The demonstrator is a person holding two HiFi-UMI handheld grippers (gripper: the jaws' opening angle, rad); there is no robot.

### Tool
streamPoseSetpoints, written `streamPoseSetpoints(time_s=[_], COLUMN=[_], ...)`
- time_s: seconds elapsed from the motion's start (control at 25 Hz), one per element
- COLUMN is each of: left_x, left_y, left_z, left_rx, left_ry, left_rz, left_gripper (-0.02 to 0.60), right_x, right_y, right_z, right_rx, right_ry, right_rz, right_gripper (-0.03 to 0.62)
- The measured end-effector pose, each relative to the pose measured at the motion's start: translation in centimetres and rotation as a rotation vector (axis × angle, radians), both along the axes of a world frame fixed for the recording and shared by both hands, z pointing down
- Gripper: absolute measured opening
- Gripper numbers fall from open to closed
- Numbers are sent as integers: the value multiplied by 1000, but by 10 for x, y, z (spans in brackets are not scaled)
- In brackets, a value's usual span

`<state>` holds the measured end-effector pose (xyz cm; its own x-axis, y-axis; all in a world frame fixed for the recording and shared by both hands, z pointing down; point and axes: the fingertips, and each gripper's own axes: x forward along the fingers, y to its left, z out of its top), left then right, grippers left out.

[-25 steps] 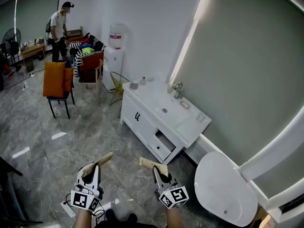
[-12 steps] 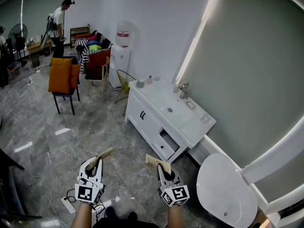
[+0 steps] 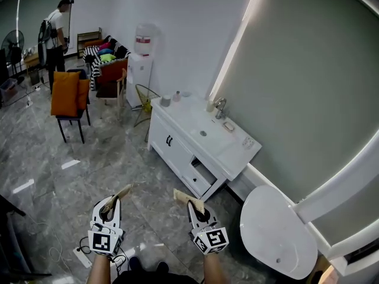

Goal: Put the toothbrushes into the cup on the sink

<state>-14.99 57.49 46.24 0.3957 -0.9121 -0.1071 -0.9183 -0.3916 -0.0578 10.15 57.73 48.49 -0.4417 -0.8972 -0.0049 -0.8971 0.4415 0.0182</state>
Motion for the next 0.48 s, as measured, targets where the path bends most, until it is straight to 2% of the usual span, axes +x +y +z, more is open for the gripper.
streamPoseSetpoints(time_s=[0.2, 0.48], left_x=[-3, -14], left_y=[-6, -13], left_z=[8, 13], left_rx=[-2, -7], left_ry=[27, 1], left_rz=[20, 19], left_gripper=[46, 46], right_x=[-4, -15], right_y=[-2, -7], right_z=[-1, 0], right_rx=[25, 24], right_ry=[34, 36], right_rz=[15, 22], right_gripper=[48, 48])
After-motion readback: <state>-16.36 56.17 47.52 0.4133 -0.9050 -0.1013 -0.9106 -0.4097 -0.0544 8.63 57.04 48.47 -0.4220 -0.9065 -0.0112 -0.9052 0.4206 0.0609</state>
